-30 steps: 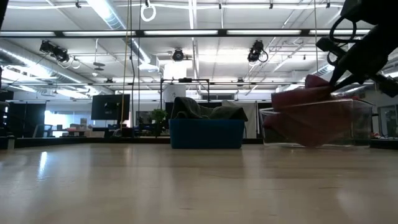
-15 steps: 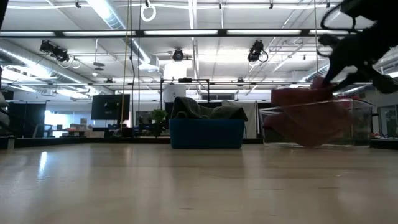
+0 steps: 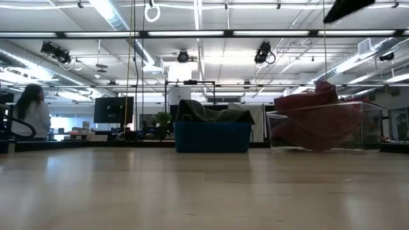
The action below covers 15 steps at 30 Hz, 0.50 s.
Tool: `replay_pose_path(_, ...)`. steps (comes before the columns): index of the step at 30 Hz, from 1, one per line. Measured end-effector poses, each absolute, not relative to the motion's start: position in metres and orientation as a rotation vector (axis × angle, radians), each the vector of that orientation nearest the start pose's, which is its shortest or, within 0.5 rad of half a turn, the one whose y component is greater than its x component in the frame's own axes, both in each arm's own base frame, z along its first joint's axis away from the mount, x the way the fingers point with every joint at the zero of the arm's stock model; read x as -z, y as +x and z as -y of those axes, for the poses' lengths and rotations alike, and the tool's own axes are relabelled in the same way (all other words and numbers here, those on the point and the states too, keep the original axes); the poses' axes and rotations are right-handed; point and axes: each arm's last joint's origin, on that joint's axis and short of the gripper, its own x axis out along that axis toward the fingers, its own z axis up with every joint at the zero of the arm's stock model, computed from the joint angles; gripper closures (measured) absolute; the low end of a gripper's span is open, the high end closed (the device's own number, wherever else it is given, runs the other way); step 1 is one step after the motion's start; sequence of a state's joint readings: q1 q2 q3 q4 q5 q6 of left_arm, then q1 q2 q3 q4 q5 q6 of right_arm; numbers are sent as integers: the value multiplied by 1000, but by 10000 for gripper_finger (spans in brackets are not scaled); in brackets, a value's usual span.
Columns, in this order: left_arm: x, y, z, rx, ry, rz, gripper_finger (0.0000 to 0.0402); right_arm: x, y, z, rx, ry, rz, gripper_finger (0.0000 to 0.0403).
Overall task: Pick & Place hat
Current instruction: Return to Home Position
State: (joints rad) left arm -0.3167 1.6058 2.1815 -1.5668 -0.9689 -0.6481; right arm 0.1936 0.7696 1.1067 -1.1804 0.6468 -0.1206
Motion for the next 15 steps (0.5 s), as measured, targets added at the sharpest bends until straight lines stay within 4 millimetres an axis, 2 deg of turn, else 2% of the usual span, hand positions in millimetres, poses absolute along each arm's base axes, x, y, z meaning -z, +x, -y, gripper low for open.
replay_pose_path(4,-483,208,52,-779,-15,-538,275,-385,91,-3,294,-301,-667,285)
replay_pose_path(7,-473,185,45,-788,-33,-540,275,-394,81,-4,228,-201,-556,284)
replay_pose_path(11,-443,159,36,-820,-73,-551,275,-390,70,-5,197,-122,-489,284)
replay_pose_path(15,-402,152,37,-766,-154,-507,275,-376,70,-5,206,-13,-409,287)
